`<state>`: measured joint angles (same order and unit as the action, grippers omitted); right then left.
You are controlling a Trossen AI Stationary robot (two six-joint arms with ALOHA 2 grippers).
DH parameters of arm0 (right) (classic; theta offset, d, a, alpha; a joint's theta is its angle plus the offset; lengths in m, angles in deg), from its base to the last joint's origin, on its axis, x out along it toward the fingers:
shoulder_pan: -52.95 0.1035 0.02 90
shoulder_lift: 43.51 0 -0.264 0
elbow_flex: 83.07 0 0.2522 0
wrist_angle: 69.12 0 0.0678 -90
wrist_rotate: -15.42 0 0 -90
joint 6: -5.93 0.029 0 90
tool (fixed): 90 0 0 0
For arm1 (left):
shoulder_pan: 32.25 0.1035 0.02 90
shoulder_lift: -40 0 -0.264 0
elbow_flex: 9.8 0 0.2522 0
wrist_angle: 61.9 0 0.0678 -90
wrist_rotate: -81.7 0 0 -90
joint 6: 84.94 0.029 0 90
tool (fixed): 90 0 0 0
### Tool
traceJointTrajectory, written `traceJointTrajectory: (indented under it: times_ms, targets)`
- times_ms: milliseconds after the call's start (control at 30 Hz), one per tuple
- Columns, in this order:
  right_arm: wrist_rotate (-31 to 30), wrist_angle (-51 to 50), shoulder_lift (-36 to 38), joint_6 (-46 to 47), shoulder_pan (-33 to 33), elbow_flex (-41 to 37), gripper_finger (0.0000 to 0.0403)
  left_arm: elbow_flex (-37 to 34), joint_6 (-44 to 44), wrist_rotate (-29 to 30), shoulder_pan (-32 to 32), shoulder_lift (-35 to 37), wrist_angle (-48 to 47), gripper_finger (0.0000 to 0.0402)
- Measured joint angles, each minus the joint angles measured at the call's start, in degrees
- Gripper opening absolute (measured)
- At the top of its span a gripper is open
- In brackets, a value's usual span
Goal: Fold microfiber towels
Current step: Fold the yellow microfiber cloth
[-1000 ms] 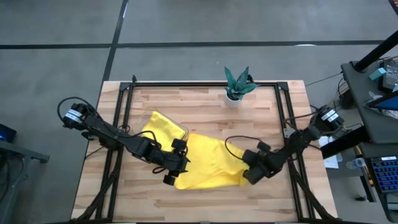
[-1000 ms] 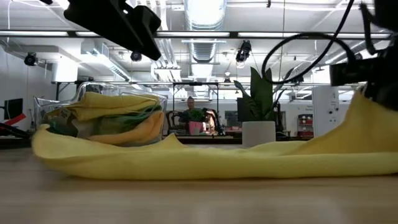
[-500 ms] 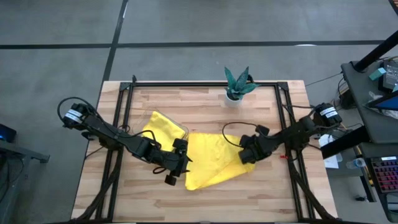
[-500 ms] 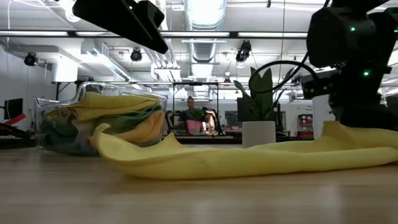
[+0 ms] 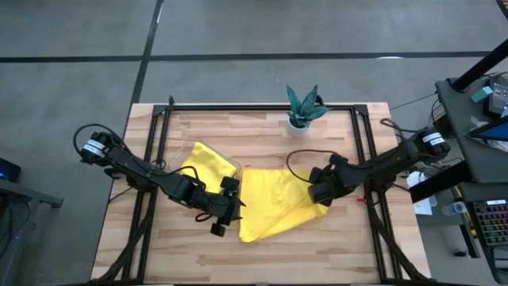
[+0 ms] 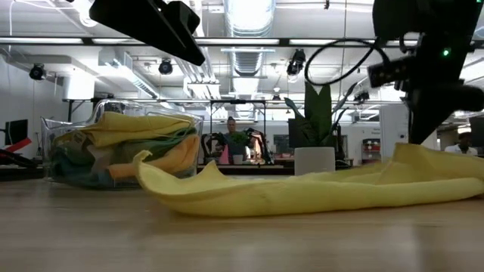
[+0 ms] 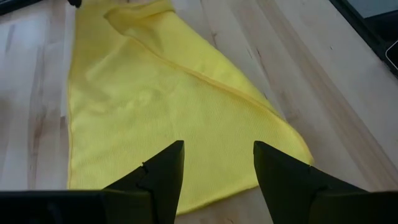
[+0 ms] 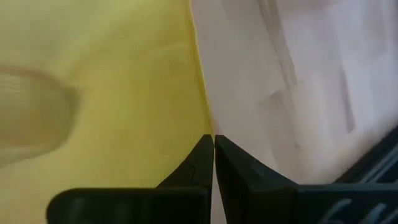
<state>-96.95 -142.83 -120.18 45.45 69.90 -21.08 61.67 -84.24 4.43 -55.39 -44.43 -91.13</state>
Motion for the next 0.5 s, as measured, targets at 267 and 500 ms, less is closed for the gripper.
traceJointTrajectory:
  times_ms: [267, 500]
  targets:
    - [0.92, 0.48, 8.25, 0.52, 0.00, 0.13, 0.0053, 0.00, 0.11, 0.00, 0.00, 0.00, -0.05, 0.0178]
    - [1.42, 10.80, 13.84, -1.35, 1.85, -0.12, 0.0137, -0.02, -0.30, -1.39, -0.29, 0.00, -0.11, 0.0178]
